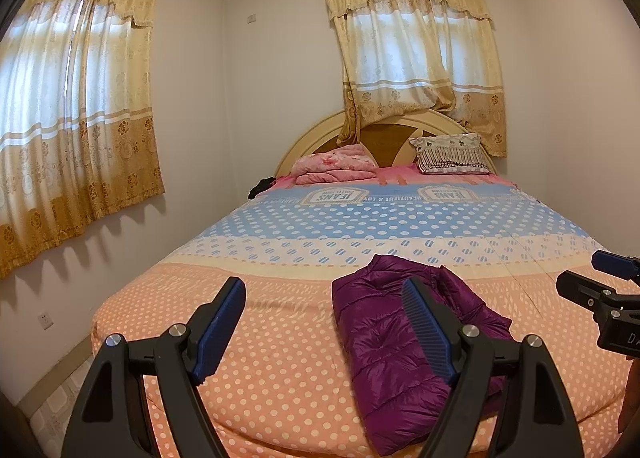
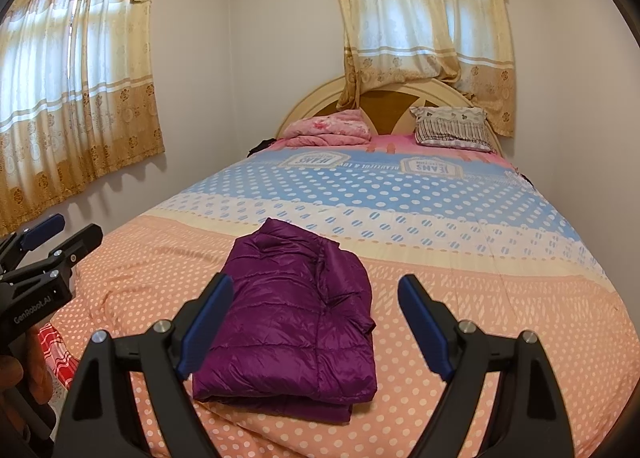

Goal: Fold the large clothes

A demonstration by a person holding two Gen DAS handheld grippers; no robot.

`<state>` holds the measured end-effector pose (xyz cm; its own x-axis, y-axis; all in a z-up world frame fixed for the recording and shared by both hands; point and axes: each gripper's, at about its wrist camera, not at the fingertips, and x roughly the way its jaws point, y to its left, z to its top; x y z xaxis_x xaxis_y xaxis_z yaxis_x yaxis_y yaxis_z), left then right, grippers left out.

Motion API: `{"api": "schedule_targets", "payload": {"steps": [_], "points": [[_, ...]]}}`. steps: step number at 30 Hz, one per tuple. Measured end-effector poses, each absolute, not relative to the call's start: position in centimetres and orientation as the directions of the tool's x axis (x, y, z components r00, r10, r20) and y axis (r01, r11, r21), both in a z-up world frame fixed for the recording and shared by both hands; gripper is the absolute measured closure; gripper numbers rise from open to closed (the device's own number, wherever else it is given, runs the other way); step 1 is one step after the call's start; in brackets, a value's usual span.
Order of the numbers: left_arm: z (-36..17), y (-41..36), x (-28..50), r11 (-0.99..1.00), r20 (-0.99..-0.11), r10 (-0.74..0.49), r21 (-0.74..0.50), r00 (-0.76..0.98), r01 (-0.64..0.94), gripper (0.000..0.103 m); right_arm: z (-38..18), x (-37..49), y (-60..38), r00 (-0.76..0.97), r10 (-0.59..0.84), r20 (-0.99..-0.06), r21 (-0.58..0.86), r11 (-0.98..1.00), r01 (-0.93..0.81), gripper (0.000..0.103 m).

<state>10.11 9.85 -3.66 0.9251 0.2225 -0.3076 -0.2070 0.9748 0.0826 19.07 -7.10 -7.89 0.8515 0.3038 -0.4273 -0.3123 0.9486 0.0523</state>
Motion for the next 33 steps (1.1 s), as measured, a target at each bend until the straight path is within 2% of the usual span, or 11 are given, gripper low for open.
{"api": "schedule_targets", "payload": {"steps": [33], "points": [[-4.59,9.58,10.48,0.976,-0.321,0.217,0.087,0.922,-0.2,0.022,-8.59,18.99,-7.05,0.84,0.312,-0.444,0.068,0.946,-0.316,0.016]]}}
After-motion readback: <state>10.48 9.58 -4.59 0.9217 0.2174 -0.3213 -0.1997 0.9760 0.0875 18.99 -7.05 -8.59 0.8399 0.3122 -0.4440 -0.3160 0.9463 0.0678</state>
